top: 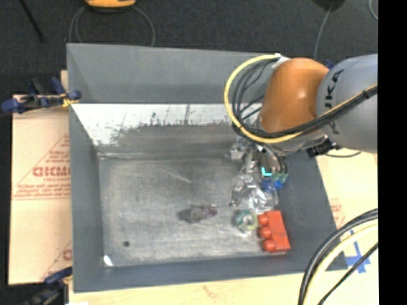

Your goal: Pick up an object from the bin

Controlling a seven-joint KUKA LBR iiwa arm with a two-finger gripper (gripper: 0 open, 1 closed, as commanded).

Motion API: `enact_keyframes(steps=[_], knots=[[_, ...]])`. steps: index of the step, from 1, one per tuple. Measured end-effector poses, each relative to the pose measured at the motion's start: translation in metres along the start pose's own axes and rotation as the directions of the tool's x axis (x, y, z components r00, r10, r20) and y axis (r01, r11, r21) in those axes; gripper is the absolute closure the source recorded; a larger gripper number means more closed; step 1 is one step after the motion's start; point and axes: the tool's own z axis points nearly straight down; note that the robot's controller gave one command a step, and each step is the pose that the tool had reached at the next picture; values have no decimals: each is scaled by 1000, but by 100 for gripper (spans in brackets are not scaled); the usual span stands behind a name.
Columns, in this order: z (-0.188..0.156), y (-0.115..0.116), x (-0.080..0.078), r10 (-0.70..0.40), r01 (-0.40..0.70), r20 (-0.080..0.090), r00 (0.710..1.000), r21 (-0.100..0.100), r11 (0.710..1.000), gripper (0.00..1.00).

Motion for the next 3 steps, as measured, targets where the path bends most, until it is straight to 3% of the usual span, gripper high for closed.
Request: enact_keyframes(steps=[1, 2, 3], knots=[[86, 57, 56, -127, 127, 15, 992, 3, 992, 0], [82, 56, 54, -126, 126, 15, 992, 3, 992, 100], [-82, 49, 76, -392, 392, 13, 920, 6, 920, 100]])
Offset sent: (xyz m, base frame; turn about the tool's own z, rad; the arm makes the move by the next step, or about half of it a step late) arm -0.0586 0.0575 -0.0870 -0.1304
